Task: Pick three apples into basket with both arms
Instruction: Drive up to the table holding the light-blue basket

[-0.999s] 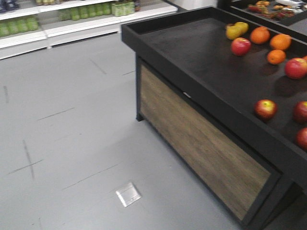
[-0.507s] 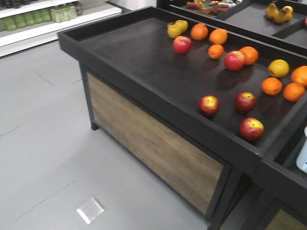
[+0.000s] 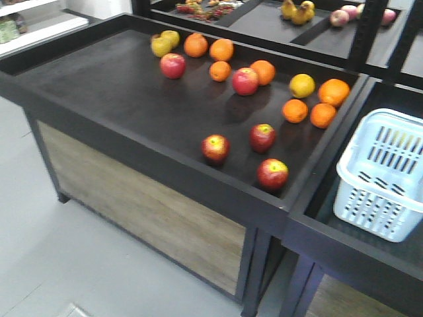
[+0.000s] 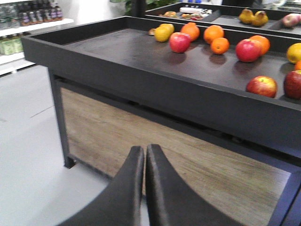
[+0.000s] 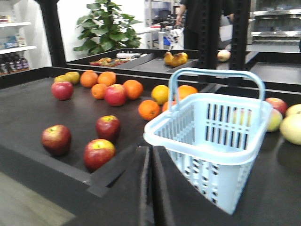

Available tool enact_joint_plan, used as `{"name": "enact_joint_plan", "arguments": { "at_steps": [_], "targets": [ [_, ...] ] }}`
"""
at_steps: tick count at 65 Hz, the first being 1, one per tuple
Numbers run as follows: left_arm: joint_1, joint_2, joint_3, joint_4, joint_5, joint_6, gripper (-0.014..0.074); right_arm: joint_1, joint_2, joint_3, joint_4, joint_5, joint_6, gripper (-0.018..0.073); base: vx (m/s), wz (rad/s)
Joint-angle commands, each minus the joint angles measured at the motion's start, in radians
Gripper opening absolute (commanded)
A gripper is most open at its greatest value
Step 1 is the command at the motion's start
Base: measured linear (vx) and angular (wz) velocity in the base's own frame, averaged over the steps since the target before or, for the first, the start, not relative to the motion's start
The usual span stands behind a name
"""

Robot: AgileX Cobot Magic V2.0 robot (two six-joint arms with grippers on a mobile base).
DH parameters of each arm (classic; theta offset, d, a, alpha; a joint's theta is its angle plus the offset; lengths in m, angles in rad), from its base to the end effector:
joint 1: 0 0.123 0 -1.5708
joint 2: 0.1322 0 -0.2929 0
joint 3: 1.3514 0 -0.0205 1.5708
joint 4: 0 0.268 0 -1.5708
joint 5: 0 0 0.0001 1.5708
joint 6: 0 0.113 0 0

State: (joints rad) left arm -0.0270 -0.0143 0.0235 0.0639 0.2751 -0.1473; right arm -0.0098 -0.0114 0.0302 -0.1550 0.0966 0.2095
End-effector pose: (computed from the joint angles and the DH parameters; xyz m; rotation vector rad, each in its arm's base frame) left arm 0.0855 -0.0003 0.1766 -0.0645 1.7666 -0.0665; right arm 0.0881 -0.0026 0.1939 0.0635 1.5966 0.0234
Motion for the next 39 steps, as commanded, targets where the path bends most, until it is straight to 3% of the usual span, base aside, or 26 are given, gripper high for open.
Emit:
{"name": "enact_joint_plan", "arguments": {
  "at_steps": [1,39],
  "targets": [
    [-0.007,-0.001,0.019,-0.005,-0.074,-0.009,-0.0006,-0.006,0.001,0.012,-0.007,-0.078,-0.01,-0.0003,0.07,-0.37],
    [-0.007,-0.001,0.019,-0.005,-0.074,-0.009,-0.0006,-0.006,0.001,0.012,-0.007,-0.078,-0.01,-0.0003,0.05,-0.21]
  ]
}}
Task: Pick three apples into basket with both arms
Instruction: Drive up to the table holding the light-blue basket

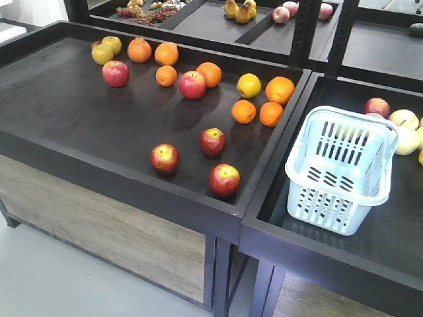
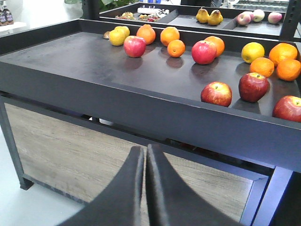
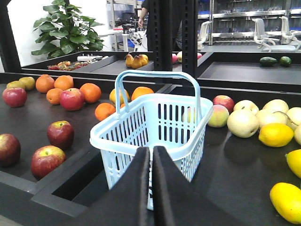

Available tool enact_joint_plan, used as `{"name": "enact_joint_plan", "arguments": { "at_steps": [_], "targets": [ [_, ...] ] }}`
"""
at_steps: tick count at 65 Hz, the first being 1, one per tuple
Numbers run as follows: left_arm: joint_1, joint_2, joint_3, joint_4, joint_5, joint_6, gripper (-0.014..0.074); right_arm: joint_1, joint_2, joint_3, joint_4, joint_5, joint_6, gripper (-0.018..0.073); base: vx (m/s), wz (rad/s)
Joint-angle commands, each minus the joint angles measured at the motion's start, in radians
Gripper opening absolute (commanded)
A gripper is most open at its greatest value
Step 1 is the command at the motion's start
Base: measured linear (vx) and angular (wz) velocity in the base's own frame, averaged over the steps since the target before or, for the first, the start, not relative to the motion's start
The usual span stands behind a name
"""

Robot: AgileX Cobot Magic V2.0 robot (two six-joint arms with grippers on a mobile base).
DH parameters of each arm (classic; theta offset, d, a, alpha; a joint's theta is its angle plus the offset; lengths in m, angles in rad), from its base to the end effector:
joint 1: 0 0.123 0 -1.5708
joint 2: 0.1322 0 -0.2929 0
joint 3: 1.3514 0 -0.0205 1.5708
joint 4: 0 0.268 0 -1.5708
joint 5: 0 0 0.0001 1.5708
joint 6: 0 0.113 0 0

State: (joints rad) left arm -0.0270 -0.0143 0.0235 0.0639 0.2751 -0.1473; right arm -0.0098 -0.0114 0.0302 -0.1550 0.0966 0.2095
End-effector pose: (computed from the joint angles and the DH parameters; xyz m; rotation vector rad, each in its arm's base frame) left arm 0.0855 -0.0003 0.1766 -0.0645 1.7666 -0.0665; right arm 0.0881 -0.0026 0.1939 0.0635 1.5966 0.0234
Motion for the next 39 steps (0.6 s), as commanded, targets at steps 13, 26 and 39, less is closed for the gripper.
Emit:
{"name": "enact_joint_plan", "arguments": {
  "at_steps": [13,26,39],
  "targets": [
    [-0.007,-0.001,0.019,-0.005,-0.074,-0.009,-0.0006,-0.006,0.001,0.012,-0.007,-0.078,-0.01,-0.0003,0.04,-0.08],
    [-0.007,-0.001,0.019,-0.005,-0.074,-0.009,-0.0006,-0.006,0.001,0.012,-0.007,-0.078,-0.01,-0.0003,0.07,-0.11],
    [-0.007,-0.001,0.019,-0.005,-0.074,-0.009,-0.0006,-0.006,0.001,0.012,-0.007,-0.078,-0.01,-0.0003,0.11,-0.13]
  ]
}}
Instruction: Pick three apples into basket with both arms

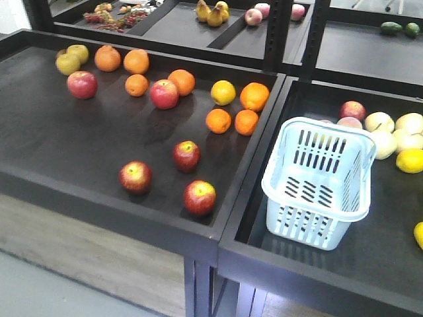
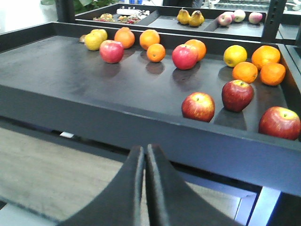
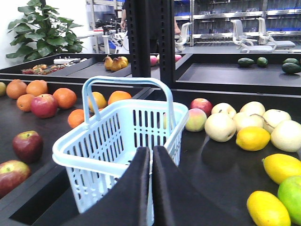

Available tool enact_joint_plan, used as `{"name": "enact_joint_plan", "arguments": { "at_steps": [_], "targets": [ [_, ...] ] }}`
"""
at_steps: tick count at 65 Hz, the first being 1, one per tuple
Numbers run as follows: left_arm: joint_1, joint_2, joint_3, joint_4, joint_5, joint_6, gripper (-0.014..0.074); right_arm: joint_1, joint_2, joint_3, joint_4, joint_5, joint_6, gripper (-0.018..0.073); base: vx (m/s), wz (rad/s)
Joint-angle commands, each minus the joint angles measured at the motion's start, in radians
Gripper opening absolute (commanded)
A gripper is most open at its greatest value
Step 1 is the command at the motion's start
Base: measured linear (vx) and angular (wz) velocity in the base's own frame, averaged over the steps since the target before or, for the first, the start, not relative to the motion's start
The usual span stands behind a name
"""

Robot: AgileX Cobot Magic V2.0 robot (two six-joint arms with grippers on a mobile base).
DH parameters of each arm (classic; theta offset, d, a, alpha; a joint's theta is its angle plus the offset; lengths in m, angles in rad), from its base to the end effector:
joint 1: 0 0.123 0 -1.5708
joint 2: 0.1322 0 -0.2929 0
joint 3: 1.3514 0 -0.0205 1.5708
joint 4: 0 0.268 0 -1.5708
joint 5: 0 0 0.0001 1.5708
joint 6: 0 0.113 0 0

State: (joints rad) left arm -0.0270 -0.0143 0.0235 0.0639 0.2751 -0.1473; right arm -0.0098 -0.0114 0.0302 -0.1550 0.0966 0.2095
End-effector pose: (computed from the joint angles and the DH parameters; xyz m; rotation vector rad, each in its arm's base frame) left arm 0.0855 -0.0003 0.1766 -0.0645 1.7666 -0.0665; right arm 0.0881 -0.0026 0.1939 0.0635 1.5966 0.0234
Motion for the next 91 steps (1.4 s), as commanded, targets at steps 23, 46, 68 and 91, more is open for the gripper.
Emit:
{"name": "enact_joint_plan", "arguments": {
  "at_steps": [23,46,68,91],
  "targets": [
    [-0.007,-0.001,0.019,-0.005,-0.074,-0.009,-0.0006,-0.006,0.001,0.012,-0.007,-0.078,-0.01,-0.0003,0.16,-0.19],
    [-0.007,-0.001,0.019,-0.005,-0.074,-0.009,-0.0006,-0.006,0.001,0.012,-0.007,-0.078,-0.01,-0.0003,0.15,-0.29],
    [-0.007,-0.001,0.019,-0.005,-0.074,-0.009,-0.0006,-0.006,0.001,0.012,-0.007,-0.078,-0.01,-0.0003,0.09,-0.29],
    [-0.007,-0.001,0.019,-0.005,-0.074,-0.009,-0.0006,-0.006,0.001,0.012,-0.007,-0.078,-0.01,-0.0003,0.04,-0.14]
  ]
}}
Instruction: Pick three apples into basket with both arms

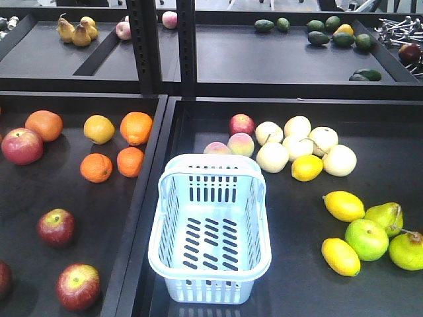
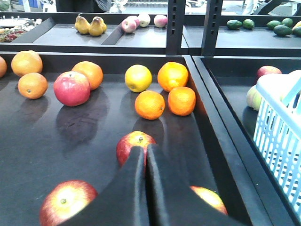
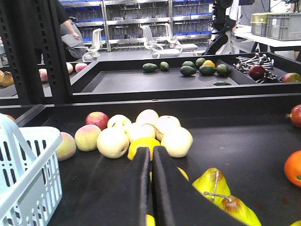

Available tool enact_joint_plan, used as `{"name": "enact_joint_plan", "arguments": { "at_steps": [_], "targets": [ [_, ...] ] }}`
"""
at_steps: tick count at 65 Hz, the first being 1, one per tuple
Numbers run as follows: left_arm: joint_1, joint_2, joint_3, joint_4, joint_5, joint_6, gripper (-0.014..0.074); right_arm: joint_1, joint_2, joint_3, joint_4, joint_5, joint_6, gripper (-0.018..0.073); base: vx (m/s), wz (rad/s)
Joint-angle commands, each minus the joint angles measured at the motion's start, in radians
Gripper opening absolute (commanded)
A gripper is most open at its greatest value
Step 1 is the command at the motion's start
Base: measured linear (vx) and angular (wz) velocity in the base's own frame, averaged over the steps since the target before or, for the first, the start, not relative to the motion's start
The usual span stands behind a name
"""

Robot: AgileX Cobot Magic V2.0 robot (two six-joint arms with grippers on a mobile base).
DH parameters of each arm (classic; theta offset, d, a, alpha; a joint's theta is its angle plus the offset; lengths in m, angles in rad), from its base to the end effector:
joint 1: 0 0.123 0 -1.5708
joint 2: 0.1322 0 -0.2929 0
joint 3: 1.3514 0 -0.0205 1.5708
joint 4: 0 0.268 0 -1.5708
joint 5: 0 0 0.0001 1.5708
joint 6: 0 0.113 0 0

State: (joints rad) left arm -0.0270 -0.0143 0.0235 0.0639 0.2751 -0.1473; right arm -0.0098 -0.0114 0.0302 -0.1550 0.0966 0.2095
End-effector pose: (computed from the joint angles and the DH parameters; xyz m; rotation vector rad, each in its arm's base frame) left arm 0.0855 -0.0003 0.1766 -0.0645 1.7666 -0.0665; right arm 0.0881 -0.0026 0.1939 0.0635 1.5966 0.0234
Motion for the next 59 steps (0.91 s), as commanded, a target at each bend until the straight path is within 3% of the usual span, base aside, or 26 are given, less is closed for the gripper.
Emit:
{"name": "enact_joint_plan", "arguments": {
  "at_steps": [1,59],
  "targets": [
    [-0.007,-0.001,0.019,-0.005,-0.074,-0.009,-0.0006,-0.006,0.001,0.012,-0.007,-0.078,-0.01,-0.0003,0.01,-0.05],
    [-0.007,-0.001,0.019,-0.005,-0.074,-0.009,-0.0006,-0.006,0.001,0.012,-0.007,-0.078,-0.01,-0.0003,0.01,-0.03]
  ]
}}
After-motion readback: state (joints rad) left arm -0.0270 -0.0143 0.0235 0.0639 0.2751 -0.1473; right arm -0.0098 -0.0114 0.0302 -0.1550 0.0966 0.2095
